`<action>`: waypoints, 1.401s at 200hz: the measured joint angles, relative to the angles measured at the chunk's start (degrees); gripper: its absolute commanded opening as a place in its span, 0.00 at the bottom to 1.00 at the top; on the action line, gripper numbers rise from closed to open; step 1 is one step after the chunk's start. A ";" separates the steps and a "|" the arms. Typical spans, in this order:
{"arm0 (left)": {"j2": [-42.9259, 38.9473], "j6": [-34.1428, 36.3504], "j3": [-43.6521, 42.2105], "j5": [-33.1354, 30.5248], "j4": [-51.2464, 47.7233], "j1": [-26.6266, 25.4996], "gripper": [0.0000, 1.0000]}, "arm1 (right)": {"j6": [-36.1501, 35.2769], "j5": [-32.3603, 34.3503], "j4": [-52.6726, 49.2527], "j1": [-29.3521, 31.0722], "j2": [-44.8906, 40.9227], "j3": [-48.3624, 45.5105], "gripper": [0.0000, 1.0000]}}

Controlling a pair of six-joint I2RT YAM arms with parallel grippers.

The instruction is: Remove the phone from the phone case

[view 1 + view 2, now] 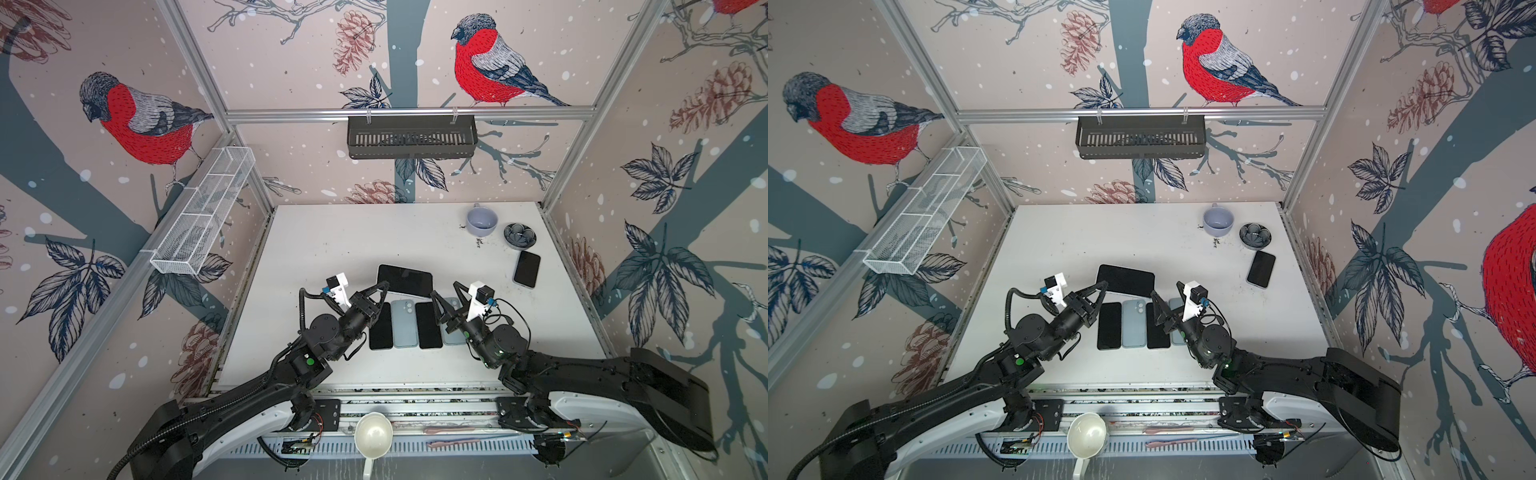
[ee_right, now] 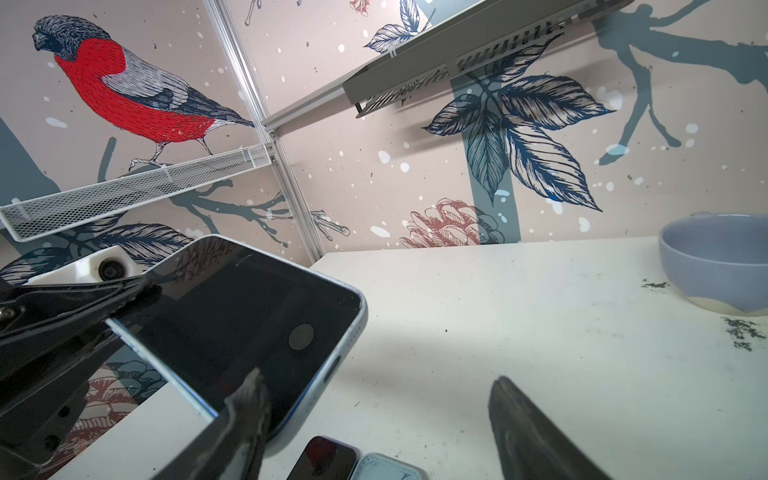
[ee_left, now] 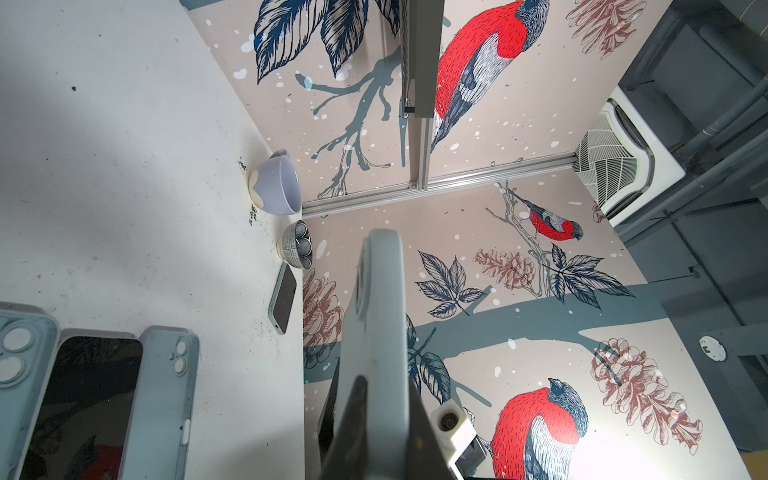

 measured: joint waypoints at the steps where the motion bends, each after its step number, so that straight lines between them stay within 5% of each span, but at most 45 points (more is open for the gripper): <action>1: 0.00 -0.04 -0.04 -0.02 0.02 0.00 0.00 | -0.02 0.07 0.00 0.04 0.02 0.02 0.83; 109: -0.72 -0.42 -1.33 -2.10 0.44 -0.02 0.00 | -1.40 3.48 3.10 4.87 -0.31 -2.91 0.85; 141: -0.79 -2.27 -1.20 -2.49 10.71 0.20 0.00 | -2.78 3.06 -2.10 6.64 0.22 -3.48 0.85; 197: -0.50 -2.47 -1.07 -2.40 12.20 0.72 0.00 | -2.82 2.73 -4.15 5.95 -5.01 -4.31 0.91; 246: 0.90 -2.49 -1.20 -1.36 12.41 0.72 0.00 | 2.95 -14.03 -8.74 -3.50 -18.12 -2.56 0.89; 280: 3.45 -2.95 -1.27 -0.74 13.62 0.70 0.00 | 5.51 -24.26 -10.73 -5.73 -19.78 0.22 0.87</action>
